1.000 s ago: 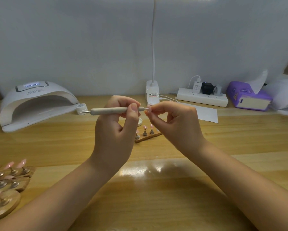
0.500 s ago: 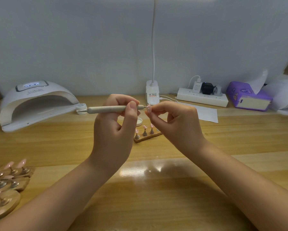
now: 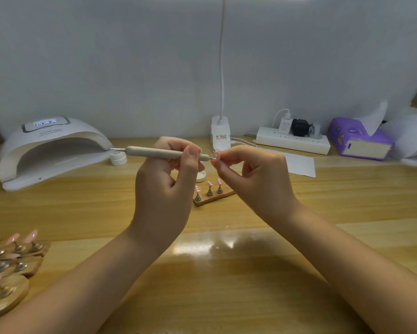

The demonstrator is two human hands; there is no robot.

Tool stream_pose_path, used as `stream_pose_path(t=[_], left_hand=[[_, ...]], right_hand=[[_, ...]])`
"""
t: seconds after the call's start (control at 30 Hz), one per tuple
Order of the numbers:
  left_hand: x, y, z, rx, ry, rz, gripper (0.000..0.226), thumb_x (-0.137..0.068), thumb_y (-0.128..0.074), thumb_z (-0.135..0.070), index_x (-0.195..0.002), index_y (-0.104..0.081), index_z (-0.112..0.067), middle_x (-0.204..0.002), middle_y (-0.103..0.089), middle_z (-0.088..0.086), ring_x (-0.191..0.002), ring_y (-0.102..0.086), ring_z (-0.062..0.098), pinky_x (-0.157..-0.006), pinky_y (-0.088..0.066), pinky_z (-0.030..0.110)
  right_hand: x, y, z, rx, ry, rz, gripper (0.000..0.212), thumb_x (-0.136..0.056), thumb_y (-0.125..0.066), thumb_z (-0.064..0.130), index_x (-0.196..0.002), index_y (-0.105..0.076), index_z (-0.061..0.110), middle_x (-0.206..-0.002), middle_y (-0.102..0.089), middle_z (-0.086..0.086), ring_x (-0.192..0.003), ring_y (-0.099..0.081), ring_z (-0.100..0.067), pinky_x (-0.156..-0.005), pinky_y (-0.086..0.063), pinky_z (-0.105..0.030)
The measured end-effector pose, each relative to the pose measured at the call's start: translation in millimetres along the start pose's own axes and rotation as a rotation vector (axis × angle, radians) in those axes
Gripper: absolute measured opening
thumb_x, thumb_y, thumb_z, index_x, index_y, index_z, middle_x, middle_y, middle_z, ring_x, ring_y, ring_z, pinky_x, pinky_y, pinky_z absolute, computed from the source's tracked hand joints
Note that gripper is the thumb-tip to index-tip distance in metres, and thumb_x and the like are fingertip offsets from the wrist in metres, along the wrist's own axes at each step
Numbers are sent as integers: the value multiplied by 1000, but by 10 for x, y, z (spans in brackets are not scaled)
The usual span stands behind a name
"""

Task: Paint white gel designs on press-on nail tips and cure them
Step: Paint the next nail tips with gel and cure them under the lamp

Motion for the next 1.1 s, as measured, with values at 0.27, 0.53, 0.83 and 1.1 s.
stream_pose_path(t=[0.27, 0.53, 0.83, 1.1], left_hand=[[7, -1, 22, 3, 23, -6, 12, -96, -49, -27, -87, -56, -25, -80, -68, -7, -67, -65, 14, -58, -51, 24], [5, 8, 14, 19, 9, -14, 11, -96, -49, -28, -88, -56, -26, -82, -68, -7, -68, -65, 17, -59, -52, 29], [-4, 17, 70, 78, 51, -26, 16, -96, -46, -33, -90, -55, -23, -77, -68, -17, -74, -67, 5, -68, -50, 17], [-6, 4, 80, 73, 56, -17, 14, -96, -47, -33, -90, -56, -24, -79, -69, -15, -75, -67, 7, -67, -52, 19]], right_hand=[[1, 7, 9, -3, 10, -4, 9, -87, -71, 20, -90, -76, 13, -77, -72, 6, -60, -54, 13, -56, -35, -4], [-1, 2, 10, 5, 7, 4, 10, -87, -70, 21, -91, -76, 14, -78, -71, 9, -61, -54, 13, -57, -35, -3], [0, 7, 35, -34, 21, 0, 8, -87, -71, 16, -90, -75, 10, -75, -66, 13, -61, -54, 15, -58, -36, -2], [-2, -4, 42, -30, 28, 5, 9, -87, -71, 16, -91, -75, 10, -77, -66, 12, -61, -54, 15, -59, -36, -1]])
Point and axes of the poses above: each hand's wrist, its own x-axis away from the middle knuckle, its own y-axis out of the back of the hand, z = x × y, the point moved 6 cm from there along -x, towards the middle knuckle
